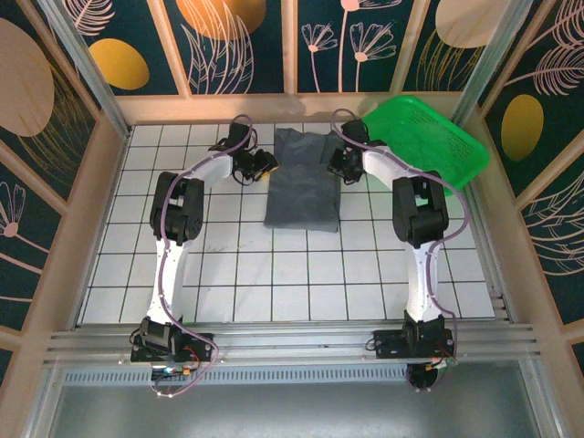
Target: Fold and stack the t-shirts
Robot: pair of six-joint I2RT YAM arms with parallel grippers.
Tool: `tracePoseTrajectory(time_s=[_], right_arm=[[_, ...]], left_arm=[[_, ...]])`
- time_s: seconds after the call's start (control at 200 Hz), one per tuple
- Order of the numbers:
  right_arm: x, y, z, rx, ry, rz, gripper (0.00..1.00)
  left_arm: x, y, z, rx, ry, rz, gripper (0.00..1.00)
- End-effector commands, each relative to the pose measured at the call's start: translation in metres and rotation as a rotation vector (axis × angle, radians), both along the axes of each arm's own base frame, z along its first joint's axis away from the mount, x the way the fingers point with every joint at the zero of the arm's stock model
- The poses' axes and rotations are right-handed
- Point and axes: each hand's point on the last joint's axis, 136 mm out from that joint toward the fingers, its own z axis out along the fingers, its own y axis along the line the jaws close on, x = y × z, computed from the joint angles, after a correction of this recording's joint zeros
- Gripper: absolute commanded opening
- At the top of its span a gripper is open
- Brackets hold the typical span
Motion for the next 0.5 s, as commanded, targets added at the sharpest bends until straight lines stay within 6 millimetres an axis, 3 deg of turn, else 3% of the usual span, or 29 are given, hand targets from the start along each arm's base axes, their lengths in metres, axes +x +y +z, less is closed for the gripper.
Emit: tracePoseTrajectory(time_s=[0.0, 0.495], right_arm=[[0.015, -0.004, 0.0, -0.03, -0.02, 0.011, 0.31], [0.037, 0.006, -0.011, 0.008, -0.024, 0.021, 0.22]], left_arm=[[0.002, -0.004, -0.004, -0.007, 0.0, -0.023, 0.36], [0.008, -0.01, -0.012, -0.03, 0.007, -0.031, 0.27]])
